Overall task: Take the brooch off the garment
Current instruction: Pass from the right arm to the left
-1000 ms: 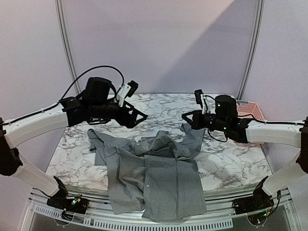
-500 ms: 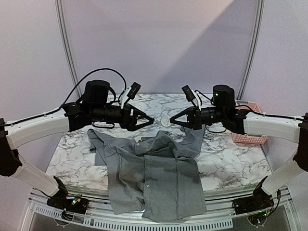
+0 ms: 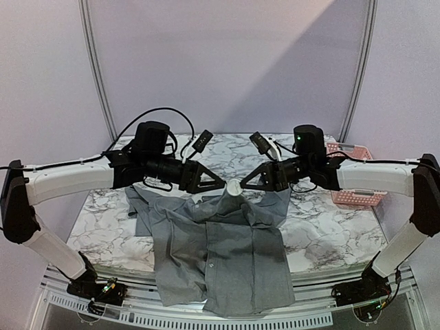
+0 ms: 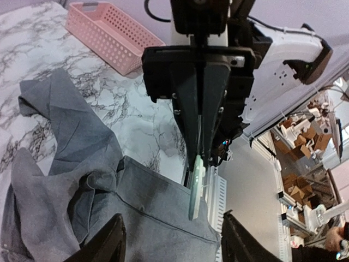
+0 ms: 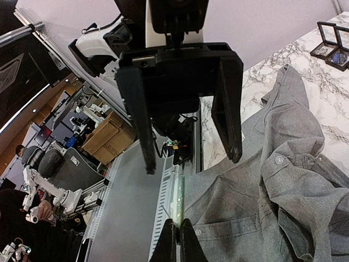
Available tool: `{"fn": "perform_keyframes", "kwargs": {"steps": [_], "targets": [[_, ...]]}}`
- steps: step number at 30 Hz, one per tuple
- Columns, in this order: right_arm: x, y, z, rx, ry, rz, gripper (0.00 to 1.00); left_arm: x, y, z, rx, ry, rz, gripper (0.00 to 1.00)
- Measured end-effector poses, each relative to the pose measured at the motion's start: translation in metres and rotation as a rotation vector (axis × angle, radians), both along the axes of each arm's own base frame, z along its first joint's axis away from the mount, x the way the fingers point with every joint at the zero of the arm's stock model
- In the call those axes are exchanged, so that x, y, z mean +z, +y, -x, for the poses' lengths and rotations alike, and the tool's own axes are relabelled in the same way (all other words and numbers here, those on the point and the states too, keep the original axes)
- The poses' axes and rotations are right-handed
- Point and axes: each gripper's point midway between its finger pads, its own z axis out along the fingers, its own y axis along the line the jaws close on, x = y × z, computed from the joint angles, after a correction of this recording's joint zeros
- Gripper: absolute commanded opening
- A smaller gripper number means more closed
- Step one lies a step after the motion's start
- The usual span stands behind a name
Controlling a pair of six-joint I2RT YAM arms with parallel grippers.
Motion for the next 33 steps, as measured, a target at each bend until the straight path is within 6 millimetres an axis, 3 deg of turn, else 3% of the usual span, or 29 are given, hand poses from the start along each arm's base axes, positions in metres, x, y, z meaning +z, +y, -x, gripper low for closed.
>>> {"fn": "perform_keyframes", "kwargs": {"steps": [7,15,28,33], "targets": [[0.007,0.002,0.000,0.009,-0.012,-0.012,0.00,-0.010,-0.008,0.007,-0.041,0.027,-0.009,0.45],[0.001,0.005,0.003,0.021,0.014,0.011,0.00,-0.010,-0.011,0.012,-0.060,0.025,-0.007,0.36],[-0.002,0.009,0.002,0.022,0.017,0.024,0.00,-0.009,-0.012,0.014,-0.078,0.026,0.002,0.01],[-0.004,0.008,0.002,0.021,0.012,0.028,0.03,-0.011,-0.013,0.014,-0.083,0.043,0.000,0.00]]}}
